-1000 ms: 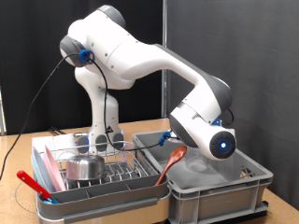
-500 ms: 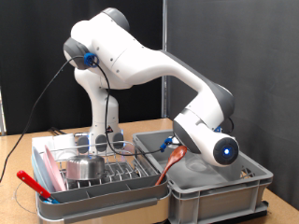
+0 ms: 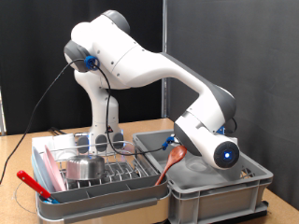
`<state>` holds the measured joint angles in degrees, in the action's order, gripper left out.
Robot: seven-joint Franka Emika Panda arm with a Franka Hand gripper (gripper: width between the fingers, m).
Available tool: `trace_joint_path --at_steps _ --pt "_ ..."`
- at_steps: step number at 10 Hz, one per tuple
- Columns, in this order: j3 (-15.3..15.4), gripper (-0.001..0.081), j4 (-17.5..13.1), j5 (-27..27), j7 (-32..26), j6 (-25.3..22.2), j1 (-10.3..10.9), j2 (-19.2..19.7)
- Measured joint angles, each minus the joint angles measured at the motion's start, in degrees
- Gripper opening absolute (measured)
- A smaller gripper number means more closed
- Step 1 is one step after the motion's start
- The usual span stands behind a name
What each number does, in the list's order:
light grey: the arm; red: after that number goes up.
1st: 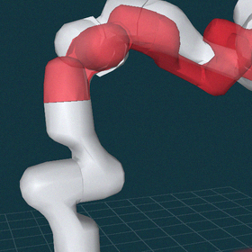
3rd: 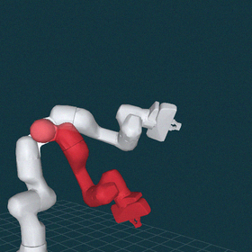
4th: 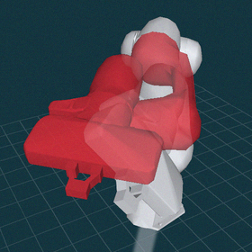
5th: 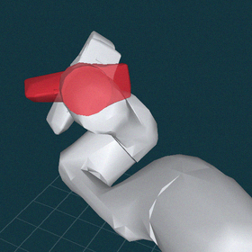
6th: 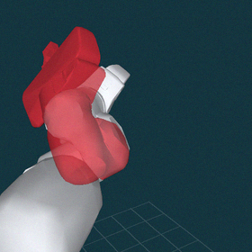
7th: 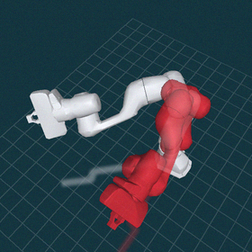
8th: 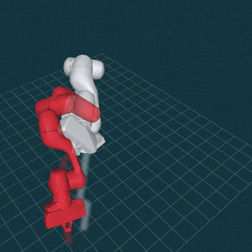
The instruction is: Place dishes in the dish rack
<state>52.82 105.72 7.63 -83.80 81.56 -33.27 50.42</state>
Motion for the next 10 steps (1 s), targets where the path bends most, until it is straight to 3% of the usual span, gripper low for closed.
trace_joint_path --at_steps 7,10 --pt "0.1 0.0809 2.9 4.7 2.9 -1.9 -1.7 -0.7" --pt "1.2 0.0809 7.2 6.0 1.9 5.1 -4.3 -3.2"
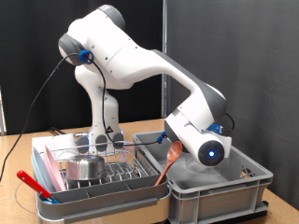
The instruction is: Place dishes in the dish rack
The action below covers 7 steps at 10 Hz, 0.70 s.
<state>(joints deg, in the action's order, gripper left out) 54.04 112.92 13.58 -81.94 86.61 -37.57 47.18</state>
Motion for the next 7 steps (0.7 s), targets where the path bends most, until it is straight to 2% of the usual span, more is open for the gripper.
trace_joint_path --at_steps 2,7 --pt "0.7 0.0809 1.8 -0.3 -2.0 4.2 -1.2 -1.3" --pt "0.7 0.0809 1.6 -2.7 -3.4 6.1 -1.6 -1.5"
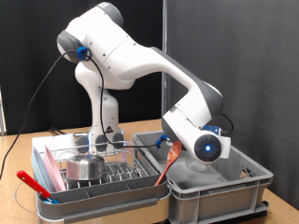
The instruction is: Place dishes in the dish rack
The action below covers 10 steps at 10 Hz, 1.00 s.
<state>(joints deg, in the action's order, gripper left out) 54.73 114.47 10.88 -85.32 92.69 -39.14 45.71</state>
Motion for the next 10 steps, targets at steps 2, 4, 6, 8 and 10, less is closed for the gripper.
trace_joint_path --at_steps 2,4,6,8,10 --pt "-0.1 0.0809 0.0 -0.3 0.1 0.2 0.1 0.0" --pt "-0.2 0.0809 0.1 -0.1 0.1 -0.7 0.2 0.5" --pt "-0.4 0.0809 0.2 -0.1 0.1 -1.3 0.2 1.2" --pt "-0.4 0.0809 0.3 -0.1 0.0 -2.5 0.2 1.7" --pt "-0.4 0.0809 0.4 -0.2 0.0 -3.3 0.4 2.5"
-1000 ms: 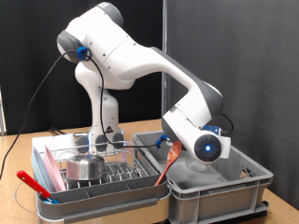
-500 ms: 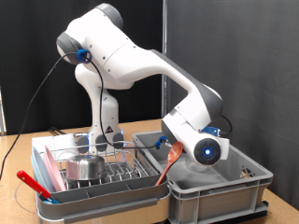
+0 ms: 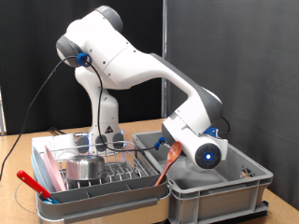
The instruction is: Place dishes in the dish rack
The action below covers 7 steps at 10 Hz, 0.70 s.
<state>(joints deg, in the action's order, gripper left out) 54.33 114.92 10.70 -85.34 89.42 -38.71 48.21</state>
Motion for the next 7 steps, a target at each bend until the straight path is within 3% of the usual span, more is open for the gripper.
trace_joint_path --at_steps 7 --pt "0.1 0.0809 0.6 -0.1 -1.9 -3.3 0.3 0.5"
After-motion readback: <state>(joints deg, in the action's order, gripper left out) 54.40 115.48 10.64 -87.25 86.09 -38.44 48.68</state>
